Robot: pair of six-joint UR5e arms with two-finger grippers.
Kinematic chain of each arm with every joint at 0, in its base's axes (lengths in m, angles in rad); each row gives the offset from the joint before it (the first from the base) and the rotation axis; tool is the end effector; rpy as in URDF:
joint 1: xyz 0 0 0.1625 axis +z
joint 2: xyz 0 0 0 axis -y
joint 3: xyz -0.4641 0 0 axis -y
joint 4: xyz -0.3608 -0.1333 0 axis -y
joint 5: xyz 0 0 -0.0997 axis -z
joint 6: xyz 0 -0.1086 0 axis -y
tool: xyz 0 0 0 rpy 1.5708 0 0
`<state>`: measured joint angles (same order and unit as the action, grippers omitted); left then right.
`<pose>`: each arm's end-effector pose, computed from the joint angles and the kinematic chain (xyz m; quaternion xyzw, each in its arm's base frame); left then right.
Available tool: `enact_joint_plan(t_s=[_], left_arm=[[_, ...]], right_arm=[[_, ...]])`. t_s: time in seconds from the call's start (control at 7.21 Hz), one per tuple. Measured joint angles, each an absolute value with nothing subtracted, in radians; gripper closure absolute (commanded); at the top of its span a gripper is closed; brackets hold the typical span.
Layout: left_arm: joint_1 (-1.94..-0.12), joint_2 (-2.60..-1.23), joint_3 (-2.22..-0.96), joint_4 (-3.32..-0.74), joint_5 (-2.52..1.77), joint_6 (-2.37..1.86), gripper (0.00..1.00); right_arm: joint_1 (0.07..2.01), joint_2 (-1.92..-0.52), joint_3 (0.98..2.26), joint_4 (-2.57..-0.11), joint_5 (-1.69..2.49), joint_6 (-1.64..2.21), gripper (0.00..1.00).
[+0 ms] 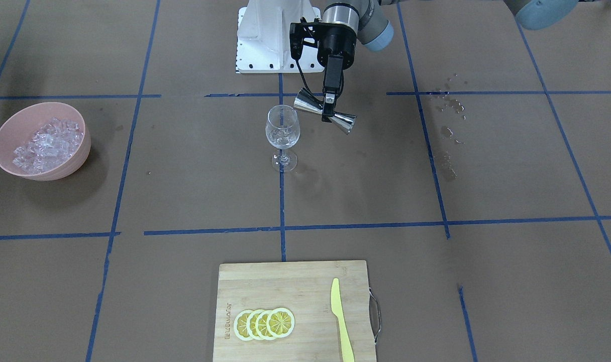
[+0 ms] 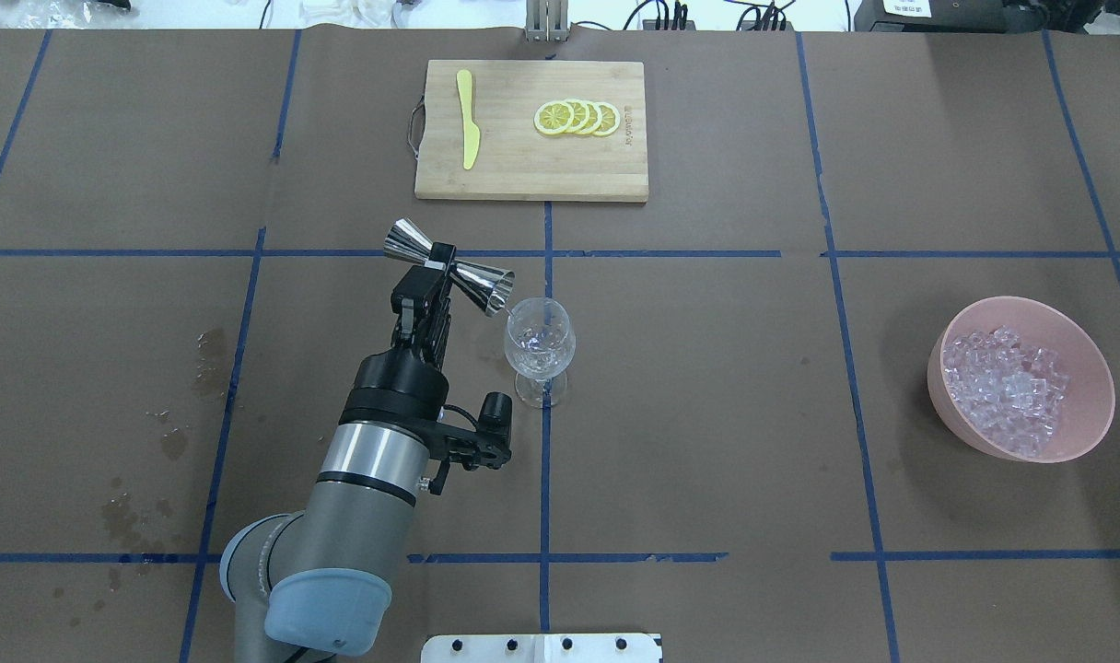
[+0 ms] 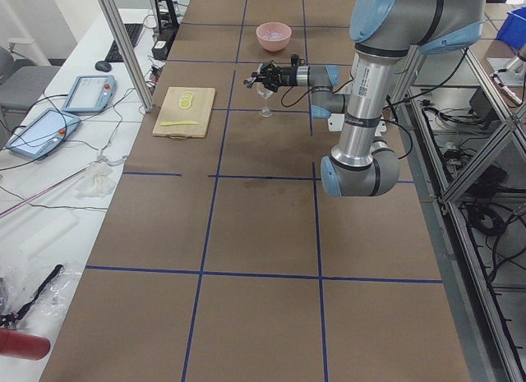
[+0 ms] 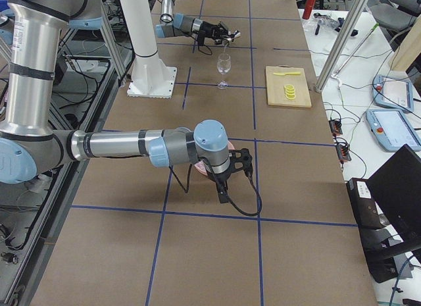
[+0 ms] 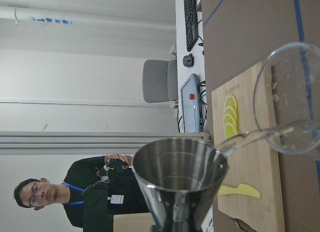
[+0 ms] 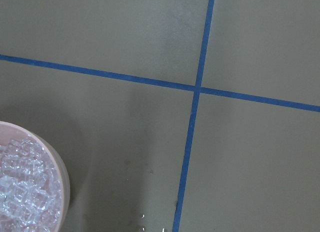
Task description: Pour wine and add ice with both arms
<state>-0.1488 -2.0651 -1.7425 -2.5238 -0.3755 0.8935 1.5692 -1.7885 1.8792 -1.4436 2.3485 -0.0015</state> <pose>0.4982 -0.3116 0.2466 0.6791 -0.2184 0.3588 0.6020 0.0565 -0.3732 0.6370 0.1006 -0.3769 -0.0426 0.9198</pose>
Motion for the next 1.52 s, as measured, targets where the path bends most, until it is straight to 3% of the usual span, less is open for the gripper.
enact_joint_plan(t_s=[0.42,0.97,1.52], left_arm=[[-0.146,-2.074,-1.742,-2.538,-0.369,0.929,1.00],[-0.159,-2.063,-1.744,-2.762,-0.406,0.908,1.00],[-0.192,-1.951,-1.749,-2.921,-0.634,0.568,1.00]], right_arm=[[1.569,-1.789,1.878,-1.444,2.349,-0.002,0.00],[1.569,-1.790,1.877,-1.444,2.349,-0.002,0.00],[1.569,-1.790,1.875,-1.444,2.350,-0.002,0.00]])
